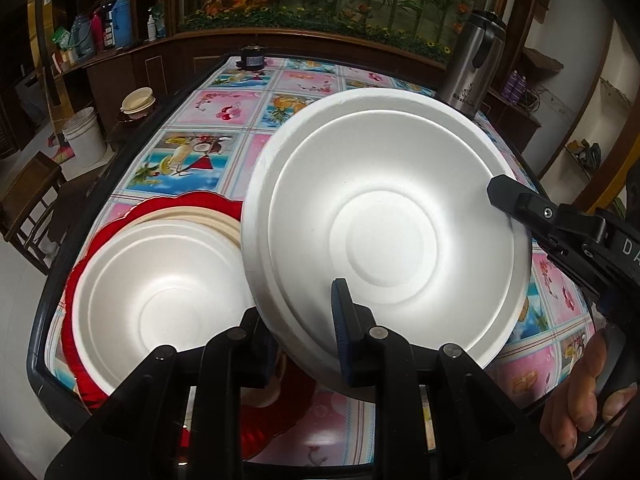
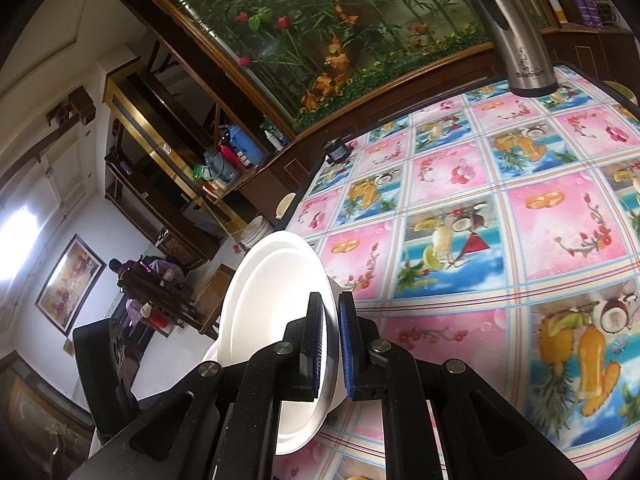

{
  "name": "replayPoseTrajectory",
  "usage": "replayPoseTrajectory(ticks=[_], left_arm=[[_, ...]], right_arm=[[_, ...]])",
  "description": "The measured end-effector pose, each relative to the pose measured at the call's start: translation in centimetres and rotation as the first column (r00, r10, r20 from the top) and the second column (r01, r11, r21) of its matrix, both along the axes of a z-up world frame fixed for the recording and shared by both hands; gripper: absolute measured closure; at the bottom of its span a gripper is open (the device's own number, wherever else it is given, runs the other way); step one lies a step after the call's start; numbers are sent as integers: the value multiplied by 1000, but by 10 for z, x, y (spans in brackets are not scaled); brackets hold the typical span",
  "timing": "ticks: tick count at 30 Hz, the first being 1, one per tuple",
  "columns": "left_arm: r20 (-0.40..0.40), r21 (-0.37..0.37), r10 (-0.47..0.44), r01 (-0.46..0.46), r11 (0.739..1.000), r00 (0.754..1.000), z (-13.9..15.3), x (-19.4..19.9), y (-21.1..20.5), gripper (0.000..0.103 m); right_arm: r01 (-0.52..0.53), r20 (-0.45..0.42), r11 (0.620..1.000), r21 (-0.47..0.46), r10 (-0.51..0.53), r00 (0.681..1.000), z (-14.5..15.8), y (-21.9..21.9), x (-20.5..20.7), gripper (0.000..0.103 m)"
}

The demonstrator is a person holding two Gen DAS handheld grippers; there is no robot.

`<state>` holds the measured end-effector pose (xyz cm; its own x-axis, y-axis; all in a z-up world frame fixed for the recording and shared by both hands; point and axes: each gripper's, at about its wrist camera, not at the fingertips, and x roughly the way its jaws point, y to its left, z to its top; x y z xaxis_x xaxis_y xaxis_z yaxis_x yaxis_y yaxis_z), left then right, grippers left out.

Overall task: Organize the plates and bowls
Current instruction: 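Move the held white foam plate over the plate stack with the right gripper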

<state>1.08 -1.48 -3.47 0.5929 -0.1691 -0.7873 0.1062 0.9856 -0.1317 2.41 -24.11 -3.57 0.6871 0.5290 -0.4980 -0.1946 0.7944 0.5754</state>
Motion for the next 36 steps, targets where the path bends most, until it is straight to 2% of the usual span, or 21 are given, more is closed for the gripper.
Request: replayPoseTrajectory(ticks=[19,36], left_arm=[[8,-15,129,-128,992,992,1,-6,62,78],[6,-7,231,-231,973,973,-8,-2,99,78]], right_arm=[[-127,-1,991,-45,127,992,8,74,17,92],[-198,-83,979,-56,193,978,-21,124,33,91]])
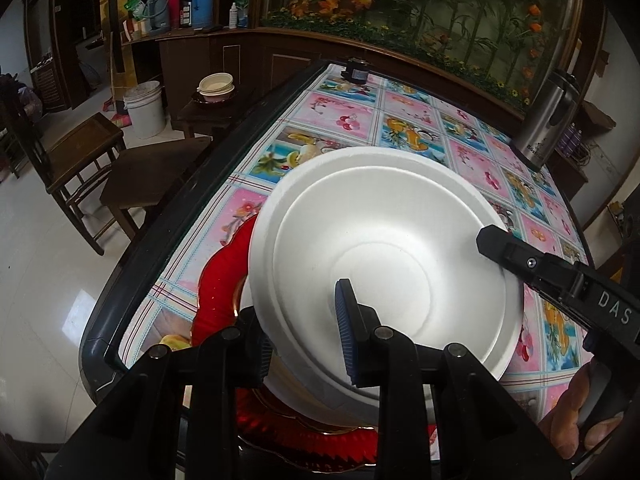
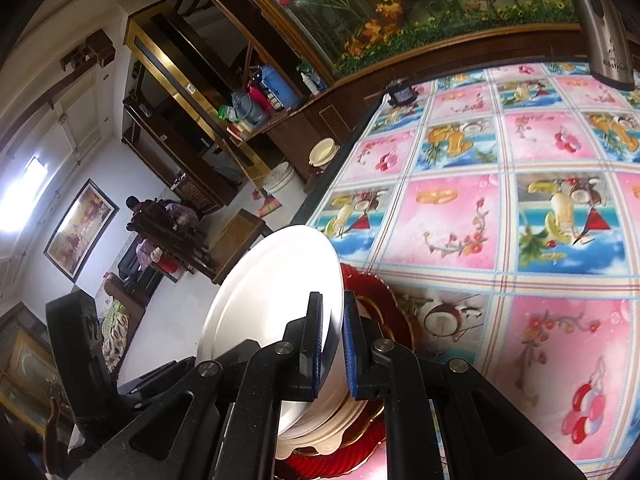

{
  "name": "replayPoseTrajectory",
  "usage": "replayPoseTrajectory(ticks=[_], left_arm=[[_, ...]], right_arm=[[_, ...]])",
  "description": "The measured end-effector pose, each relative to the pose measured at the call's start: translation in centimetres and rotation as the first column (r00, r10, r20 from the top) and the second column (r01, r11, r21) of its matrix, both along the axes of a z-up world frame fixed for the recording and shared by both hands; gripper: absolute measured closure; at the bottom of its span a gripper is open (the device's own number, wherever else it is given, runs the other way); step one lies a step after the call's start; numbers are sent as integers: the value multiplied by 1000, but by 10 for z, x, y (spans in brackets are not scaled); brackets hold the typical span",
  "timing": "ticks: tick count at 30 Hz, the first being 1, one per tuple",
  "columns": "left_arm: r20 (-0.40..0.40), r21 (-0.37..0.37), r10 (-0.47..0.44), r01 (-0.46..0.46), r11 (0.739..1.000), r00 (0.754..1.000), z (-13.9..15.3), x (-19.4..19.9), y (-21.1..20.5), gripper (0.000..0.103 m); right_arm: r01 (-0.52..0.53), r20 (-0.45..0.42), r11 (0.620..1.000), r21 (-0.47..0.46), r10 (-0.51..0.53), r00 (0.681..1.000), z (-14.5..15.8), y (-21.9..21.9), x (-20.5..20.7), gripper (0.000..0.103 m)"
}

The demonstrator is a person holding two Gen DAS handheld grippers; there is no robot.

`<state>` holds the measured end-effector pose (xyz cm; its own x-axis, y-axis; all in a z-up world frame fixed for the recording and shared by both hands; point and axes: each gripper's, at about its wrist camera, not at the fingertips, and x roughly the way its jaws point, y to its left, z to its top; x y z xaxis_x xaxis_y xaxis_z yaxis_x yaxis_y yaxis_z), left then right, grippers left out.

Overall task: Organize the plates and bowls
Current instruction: 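Move the held white foam plate over the plate stack with the right gripper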

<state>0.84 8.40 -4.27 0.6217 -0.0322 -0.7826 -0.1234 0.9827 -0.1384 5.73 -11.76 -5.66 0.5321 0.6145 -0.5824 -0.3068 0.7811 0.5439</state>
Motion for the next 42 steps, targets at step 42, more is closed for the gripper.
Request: replayPoseTrajectory(ticks=[42], left_arm=[[4,91,5,-5,996,1000,-2,-8,-3,73]], right_arm=[[-48,-45,995,85,52,998,-15,-2,-5,88]])
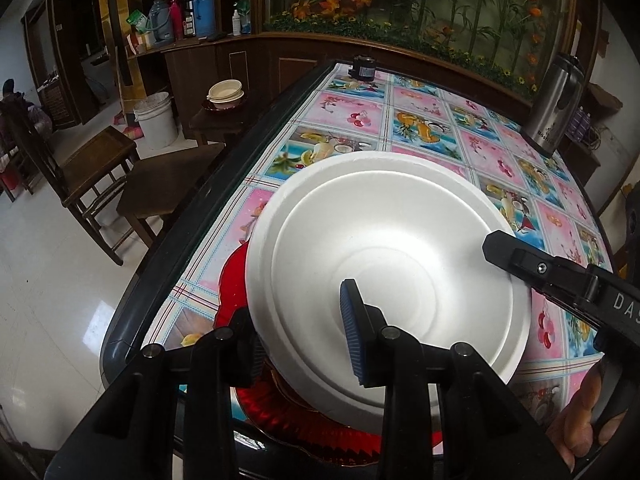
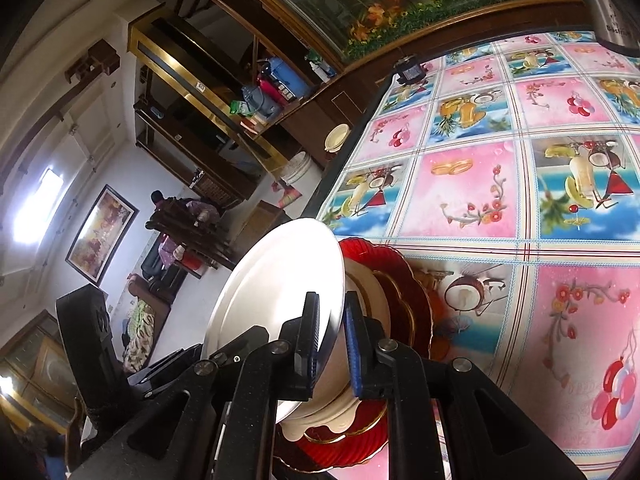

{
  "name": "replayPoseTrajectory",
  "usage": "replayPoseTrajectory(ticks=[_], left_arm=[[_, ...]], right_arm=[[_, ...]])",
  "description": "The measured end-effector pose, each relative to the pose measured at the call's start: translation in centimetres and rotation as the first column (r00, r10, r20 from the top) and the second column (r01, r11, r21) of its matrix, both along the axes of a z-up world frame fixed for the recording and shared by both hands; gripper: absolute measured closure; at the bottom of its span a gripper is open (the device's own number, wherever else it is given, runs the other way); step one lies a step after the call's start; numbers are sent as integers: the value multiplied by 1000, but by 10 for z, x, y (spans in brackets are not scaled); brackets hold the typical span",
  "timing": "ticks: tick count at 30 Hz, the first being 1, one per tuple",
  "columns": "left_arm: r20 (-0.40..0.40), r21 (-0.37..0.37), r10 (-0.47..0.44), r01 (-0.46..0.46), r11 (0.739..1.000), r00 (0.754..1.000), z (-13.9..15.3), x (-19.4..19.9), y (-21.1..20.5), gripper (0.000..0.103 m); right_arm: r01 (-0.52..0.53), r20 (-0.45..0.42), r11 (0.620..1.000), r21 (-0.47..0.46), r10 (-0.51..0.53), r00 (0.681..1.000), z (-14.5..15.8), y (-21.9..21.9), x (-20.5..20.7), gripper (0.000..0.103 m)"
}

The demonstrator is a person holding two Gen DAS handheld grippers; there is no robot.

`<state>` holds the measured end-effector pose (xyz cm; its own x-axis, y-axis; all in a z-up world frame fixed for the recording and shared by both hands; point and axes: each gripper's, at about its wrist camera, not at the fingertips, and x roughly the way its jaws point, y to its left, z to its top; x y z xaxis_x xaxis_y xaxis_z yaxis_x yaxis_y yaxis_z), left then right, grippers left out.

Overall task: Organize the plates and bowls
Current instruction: 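Move the held white foam plate over the plate stack with the right gripper, then lower the white foam plate onto the stack and open the right gripper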

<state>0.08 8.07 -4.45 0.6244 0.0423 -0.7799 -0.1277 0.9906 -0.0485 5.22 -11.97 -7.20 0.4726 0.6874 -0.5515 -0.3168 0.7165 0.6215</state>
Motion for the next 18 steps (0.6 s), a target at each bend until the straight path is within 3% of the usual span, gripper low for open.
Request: replayPoseTrajectory(ticks=[18], left_arm=[[-9,36,-5,5,999,1000,-9,-7,2,73]], right_arm=[[-18,-22,1000,-10,18,1000,-11,5,-1,86]])
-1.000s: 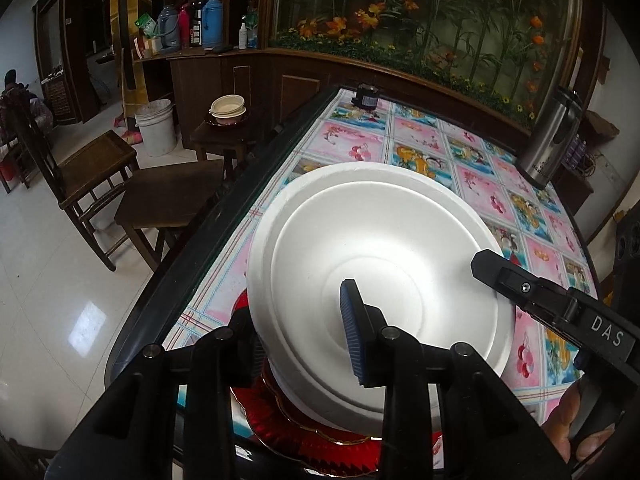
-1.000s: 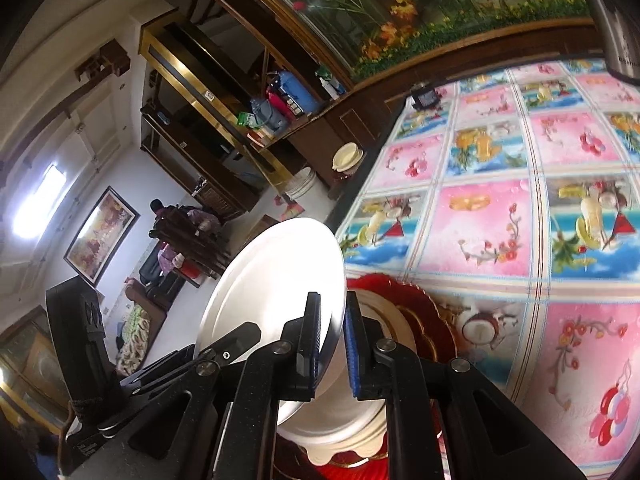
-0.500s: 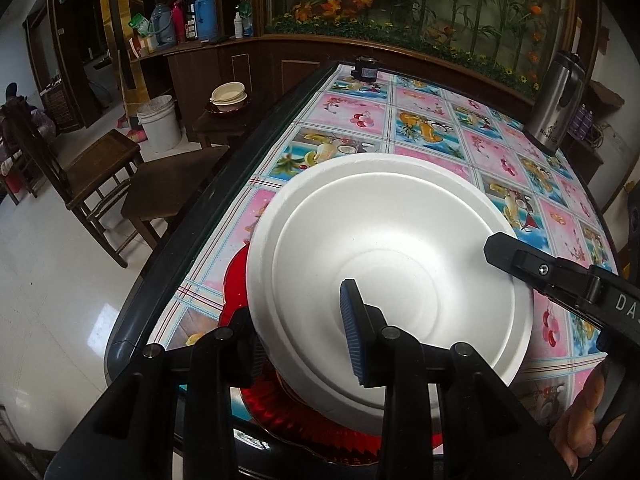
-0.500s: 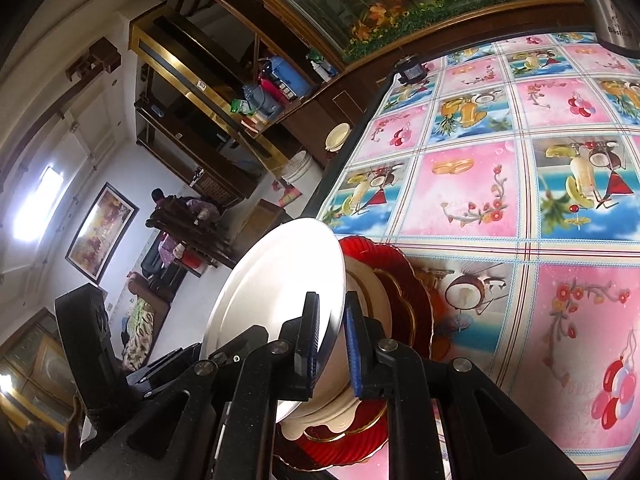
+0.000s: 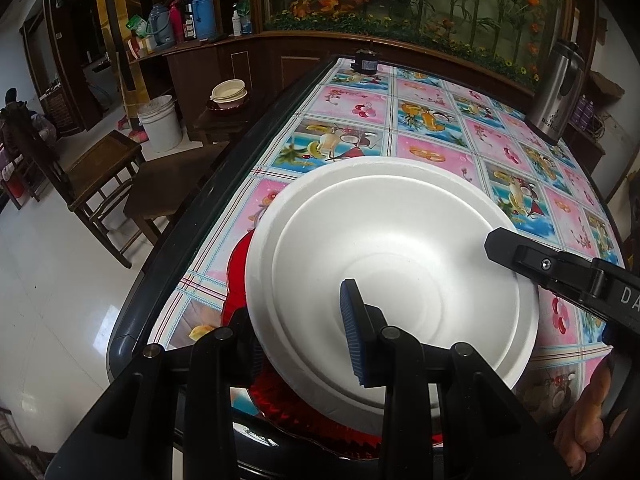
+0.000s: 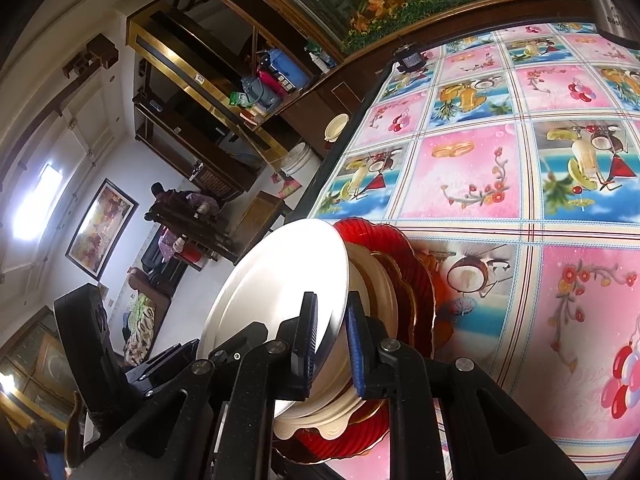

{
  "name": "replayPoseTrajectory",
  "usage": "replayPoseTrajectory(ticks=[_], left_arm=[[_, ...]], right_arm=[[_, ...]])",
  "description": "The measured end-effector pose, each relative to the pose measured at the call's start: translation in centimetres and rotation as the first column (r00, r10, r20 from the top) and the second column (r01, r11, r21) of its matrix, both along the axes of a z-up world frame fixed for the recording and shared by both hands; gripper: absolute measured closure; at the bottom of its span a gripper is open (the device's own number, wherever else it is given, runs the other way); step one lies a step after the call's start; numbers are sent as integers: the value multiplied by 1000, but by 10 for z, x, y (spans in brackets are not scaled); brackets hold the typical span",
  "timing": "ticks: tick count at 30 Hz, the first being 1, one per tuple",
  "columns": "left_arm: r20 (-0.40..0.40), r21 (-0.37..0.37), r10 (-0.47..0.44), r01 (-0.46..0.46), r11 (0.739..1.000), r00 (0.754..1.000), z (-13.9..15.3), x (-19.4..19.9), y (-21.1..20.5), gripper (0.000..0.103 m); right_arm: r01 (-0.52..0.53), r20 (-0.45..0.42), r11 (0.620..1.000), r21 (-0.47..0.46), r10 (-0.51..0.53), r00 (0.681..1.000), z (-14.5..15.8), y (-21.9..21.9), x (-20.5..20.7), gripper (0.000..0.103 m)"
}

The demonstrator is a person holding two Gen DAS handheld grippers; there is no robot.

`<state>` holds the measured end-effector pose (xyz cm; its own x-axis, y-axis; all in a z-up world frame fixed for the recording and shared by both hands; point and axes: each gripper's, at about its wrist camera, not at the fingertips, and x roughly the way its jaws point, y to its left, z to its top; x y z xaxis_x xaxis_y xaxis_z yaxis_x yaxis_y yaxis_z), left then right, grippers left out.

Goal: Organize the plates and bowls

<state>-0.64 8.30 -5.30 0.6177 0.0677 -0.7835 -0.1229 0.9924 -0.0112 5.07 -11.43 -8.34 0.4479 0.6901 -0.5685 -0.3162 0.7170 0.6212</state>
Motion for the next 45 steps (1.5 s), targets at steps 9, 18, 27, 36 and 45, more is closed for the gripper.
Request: replayPoseTrajectory(ticks=[9,18,27,36,45], left_arm=[[-3,7,-14,14,1000,1000,-3,0,-2,64],[64,42,-28,25,999,998,8,-8,-8,33],[123,96,10,-22,995,992,21,-15,-6,28],[198,136,43,-71,988,979,42,-26,-6,26],[242,167,40,-82,983,970,57,-30,-15,21]], right_arm=[[-13,-5,1000,-9,13,1000,1,2,0,83],[-47,50,998,40,45,998,10,-5,-5,61],[13,97,994,113,-24,995,15,-44,-6,47],[170,128,982,79,-179,975,9,-90,1,42],[331,210,943,18,-328,921,5,-146,4,40]])
